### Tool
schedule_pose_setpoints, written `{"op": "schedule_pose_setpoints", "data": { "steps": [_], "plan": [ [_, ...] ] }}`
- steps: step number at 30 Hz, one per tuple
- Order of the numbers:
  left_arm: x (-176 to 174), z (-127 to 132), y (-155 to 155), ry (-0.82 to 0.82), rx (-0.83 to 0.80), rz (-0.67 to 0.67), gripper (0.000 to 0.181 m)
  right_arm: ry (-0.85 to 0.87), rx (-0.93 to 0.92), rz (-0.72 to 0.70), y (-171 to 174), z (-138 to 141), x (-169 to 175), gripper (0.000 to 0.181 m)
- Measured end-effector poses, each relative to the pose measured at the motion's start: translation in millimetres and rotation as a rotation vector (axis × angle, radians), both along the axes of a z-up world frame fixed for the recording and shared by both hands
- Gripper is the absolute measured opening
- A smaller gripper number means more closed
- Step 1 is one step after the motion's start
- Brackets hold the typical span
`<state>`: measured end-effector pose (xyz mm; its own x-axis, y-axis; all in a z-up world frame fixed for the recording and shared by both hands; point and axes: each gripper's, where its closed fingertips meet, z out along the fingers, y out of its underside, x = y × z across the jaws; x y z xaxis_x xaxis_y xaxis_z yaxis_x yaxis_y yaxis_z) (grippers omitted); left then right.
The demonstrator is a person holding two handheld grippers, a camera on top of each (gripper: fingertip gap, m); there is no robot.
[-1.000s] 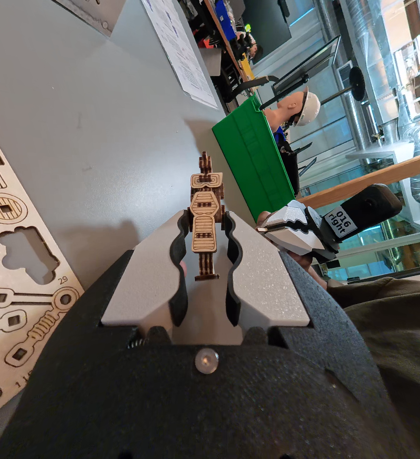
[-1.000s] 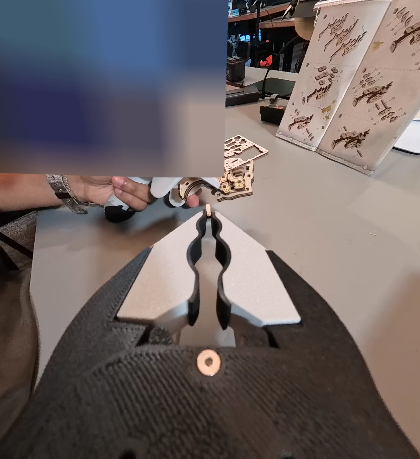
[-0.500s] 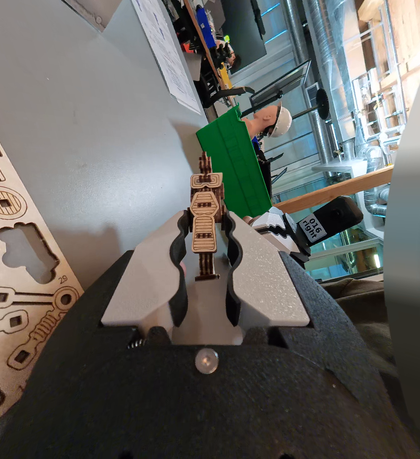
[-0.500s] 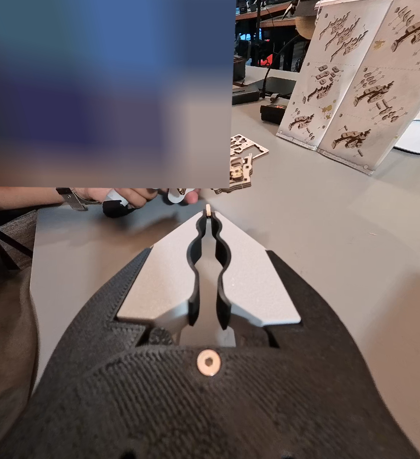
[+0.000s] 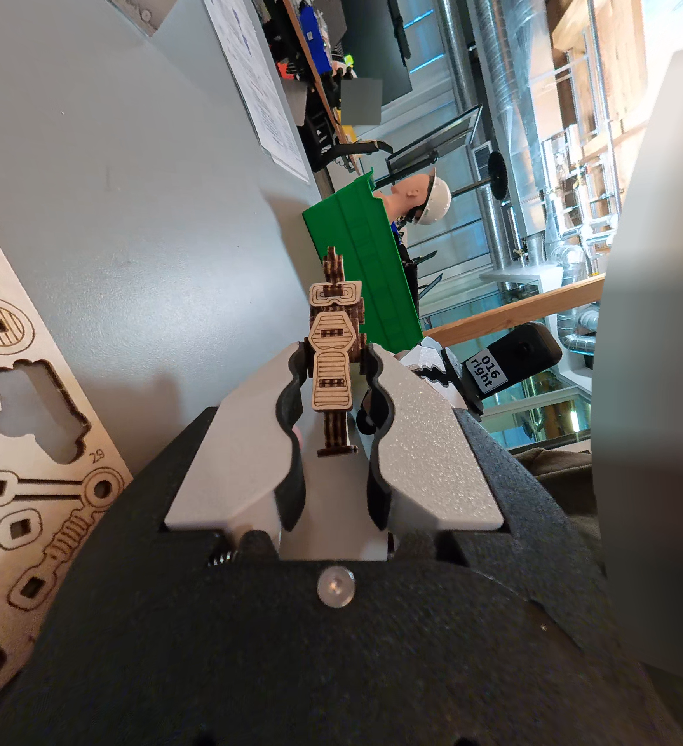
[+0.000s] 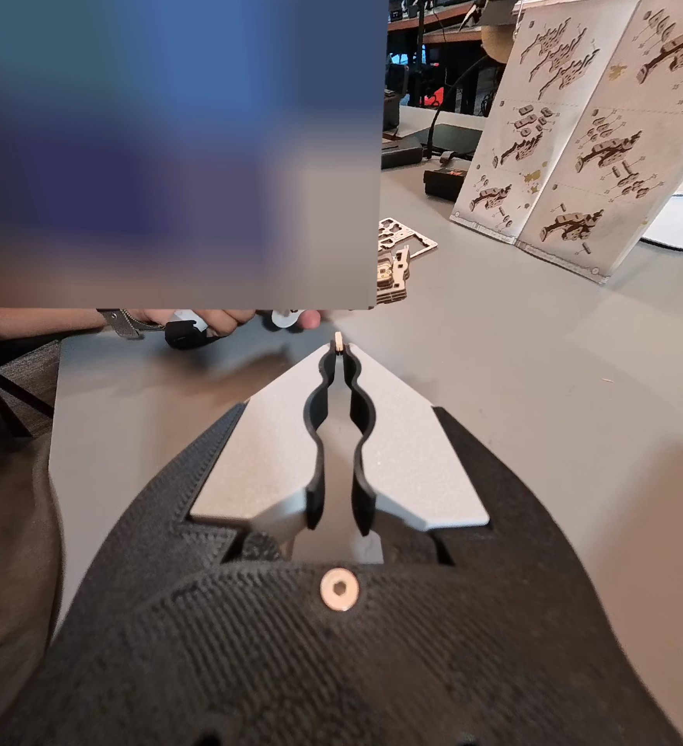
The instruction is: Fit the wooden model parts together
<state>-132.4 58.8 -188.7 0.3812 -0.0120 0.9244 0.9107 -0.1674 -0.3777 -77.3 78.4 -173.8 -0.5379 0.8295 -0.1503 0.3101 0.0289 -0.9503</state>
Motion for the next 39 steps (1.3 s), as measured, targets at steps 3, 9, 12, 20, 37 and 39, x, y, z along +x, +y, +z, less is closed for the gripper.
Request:
{"op": "schedule_pose_setpoints", "data": {
  "steps": [3, 9, 12, 20, 37, 39],
  "plan": [
    [0.2, 0.0, 0.0, -0.001, 0.001, -0.002, 0.025, 0.000, 0.000, 0.000, 0.2, 0.0, 0.0, 0.001],
    [1.0, 0.5, 0.2, -0.005, 0.004, -0.009, 0.025, 0.000, 0.001, 0.001, 0.0, -0.2, 0.1, 0.001],
    [2.8, 1.3, 0.3, -0.015, 0.011, -0.021, 0.025, -0.001, 0.001, 0.001, 0.0, -0.3, 0.2, 0.001],
    [4.0, 2.3, 0.4, -0.020, 0.019, -0.031, 0.025, -0.001, 0.001, 0.002, 0.0, -0.3, 0.6, 0.001],
    [9.5, 5.6, 0.5, -0.003, 0.038, -0.062, 0.025, 0.001, 0.000, 0.002, 0.2, 0.0, 1.2, 0.001],
    [9.8, 5.0, 0.9, 0.011, 0.030, -0.058, 0.025, 0.001, 0.001, 0.000, 0.4, 0.2, 0.8, 0.001]
  ]
}}
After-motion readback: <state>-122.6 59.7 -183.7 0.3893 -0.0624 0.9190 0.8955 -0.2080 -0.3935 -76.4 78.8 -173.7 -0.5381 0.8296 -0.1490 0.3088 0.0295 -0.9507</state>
